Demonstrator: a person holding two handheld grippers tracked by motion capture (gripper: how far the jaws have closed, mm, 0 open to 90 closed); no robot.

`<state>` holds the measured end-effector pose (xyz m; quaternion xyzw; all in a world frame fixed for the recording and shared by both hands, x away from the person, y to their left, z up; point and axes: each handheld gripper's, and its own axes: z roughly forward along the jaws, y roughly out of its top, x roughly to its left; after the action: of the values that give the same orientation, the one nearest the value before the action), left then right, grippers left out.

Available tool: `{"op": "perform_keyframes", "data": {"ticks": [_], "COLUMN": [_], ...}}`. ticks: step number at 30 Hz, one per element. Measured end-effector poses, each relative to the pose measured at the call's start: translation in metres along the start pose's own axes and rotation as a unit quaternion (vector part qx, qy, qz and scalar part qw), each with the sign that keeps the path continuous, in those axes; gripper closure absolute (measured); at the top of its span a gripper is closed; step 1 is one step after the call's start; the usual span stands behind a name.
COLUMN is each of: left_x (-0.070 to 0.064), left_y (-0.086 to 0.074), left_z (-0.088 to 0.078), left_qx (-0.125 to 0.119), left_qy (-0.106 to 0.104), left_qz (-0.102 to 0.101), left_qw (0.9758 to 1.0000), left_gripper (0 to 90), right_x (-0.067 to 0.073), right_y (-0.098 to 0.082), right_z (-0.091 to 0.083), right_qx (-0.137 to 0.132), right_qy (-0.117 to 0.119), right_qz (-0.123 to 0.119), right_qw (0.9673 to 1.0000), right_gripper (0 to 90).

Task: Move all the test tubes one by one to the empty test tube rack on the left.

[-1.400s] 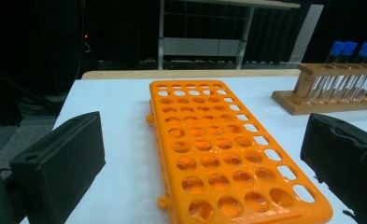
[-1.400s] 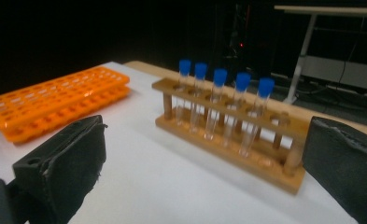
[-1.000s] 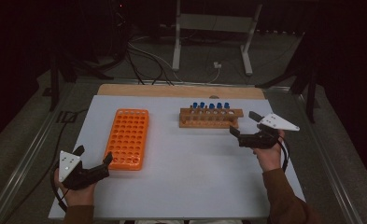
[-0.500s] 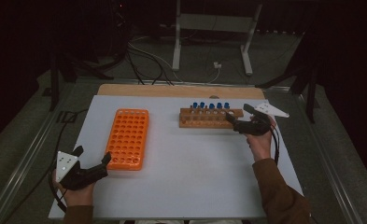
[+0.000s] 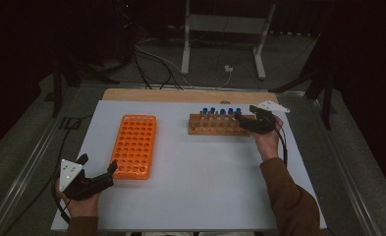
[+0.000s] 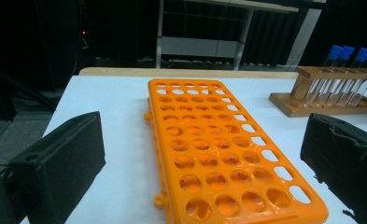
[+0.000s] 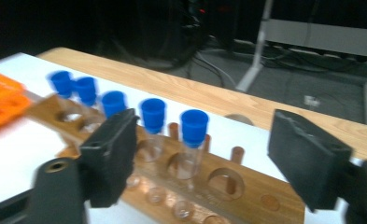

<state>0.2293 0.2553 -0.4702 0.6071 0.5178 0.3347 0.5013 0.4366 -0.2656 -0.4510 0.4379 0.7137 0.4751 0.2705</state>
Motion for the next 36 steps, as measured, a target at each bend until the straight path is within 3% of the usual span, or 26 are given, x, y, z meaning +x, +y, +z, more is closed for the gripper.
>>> {"op": "perform_keyframes", "data": {"ticks": [2,4,13,17,22,30,36], "left_x": [0.0,0.001,0.0,0.0,-0.005,-0.021,-0.034], "left_y": [0.0,0.0,-0.001,0.0,0.002,0.021,0.034], "left_z": [0.0,0.0,0.0,0.0,0.001,0.007,0.021], "left_qx": [0.0,-0.001,0.0,-0.002,0.001,-0.025,-0.043], "left_qy": [-0.002,-0.004,-0.011,-0.019,-0.047,-0.073,-0.079], "left_qz": [0.0,-0.002,0.0,-0.005,-0.008,-0.006,0.015], "left_qw": [1.0,1.0,0.9999,0.9998,0.9989,0.997,0.9958], "left_gripper": [0.8,0.8,0.8,0.8,0.8,1.1,1.2], "right_x": [0.0,0.001,0.007,0.008,0.008,0.012,0.014], "right_y": [-0.004,-0.008,-0.015,-0.013,-0.004,0.03,0.041], "right_z": [0.008,0.011,0.025,0.025,0.016,-0.009,-0.025], "right_qx": [0.01,0.01,0.018,0.015,-0.007,-0.051,-0.061], "right_qy": [-0.005,-0.006,-0.003,-0.002,-0.004,0.005,0.012], "right_qz": [0.0,-0.001,-0.007,-0.001,0.006,-0.016,-0.018], "right_qw": [0.9999,0.9999,0.9998,0.9999,0.9999,0.9986,0.9979], "right_gripper": [47.6,58.4,74.8,76.4,76.6,76.6,76.6]}}
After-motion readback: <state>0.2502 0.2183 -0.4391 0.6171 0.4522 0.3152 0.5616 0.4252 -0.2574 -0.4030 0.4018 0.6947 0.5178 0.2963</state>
